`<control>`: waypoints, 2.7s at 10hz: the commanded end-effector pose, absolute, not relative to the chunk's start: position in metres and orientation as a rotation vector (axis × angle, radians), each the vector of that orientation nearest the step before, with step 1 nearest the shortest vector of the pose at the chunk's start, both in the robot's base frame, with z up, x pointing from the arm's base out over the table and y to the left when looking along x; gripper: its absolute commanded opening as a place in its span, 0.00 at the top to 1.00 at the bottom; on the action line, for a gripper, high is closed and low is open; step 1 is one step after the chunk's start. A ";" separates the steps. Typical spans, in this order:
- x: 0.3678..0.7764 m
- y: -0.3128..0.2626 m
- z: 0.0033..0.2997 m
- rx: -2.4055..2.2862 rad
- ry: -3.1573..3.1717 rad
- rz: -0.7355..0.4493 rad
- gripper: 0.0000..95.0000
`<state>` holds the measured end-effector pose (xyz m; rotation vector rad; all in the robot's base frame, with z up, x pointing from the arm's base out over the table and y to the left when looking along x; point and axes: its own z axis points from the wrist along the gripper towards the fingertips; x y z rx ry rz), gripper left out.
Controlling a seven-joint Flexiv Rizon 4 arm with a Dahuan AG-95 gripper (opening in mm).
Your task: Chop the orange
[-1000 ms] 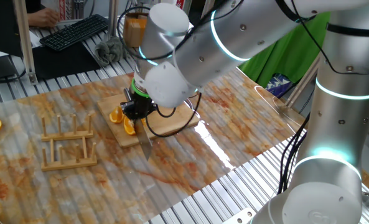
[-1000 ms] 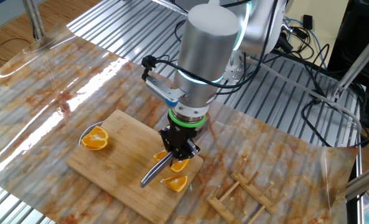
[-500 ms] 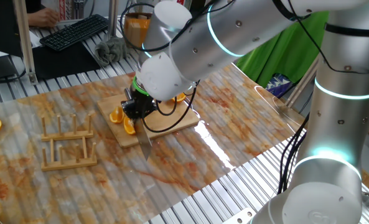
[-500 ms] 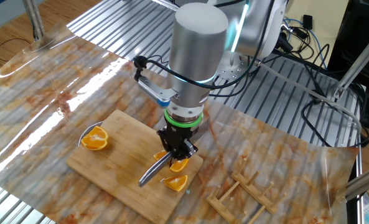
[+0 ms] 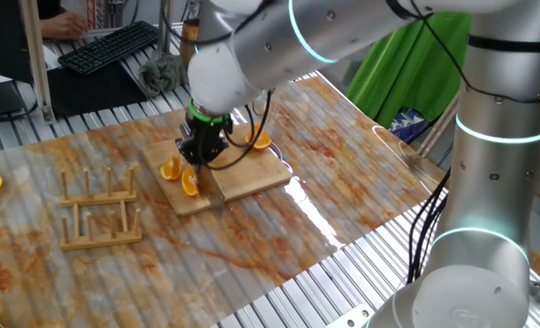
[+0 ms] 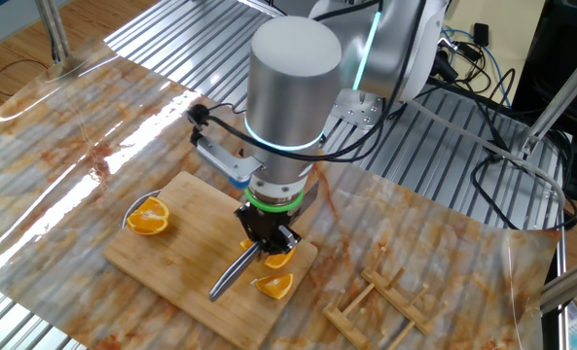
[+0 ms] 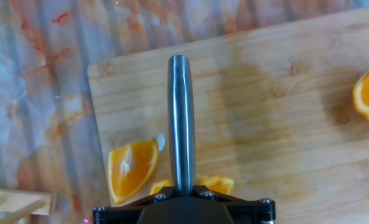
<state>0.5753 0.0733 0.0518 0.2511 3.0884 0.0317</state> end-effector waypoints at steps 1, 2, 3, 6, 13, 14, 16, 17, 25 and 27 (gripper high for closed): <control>0.580 0.071 0.057 0.256 3.100 0.031 1.00; 0.584 0.070 0.060 0.252 3.105 0.029 1.00; 0.586 0.069 0.062 0.251 3.108 0.028 1.00; 0.604 0.065 0.071 0.269 3.122 0.058 1.00; 0.604 0.077 0.080 0.369 3.133 0.112 1.00; 0.602 0.080 0.081 0.380 3.135 0.114 1.00; 0.598 0.086 0.083 0.394 3.140 0.115 1.00; 0.595 0.090 0.081 0.408 3.142 0.120 1.00; 0.570 0.109 0.061 0.464 3.140 0.155 1.00; 0.564 0.113 0.056 0.476 3.132 0.157 1.00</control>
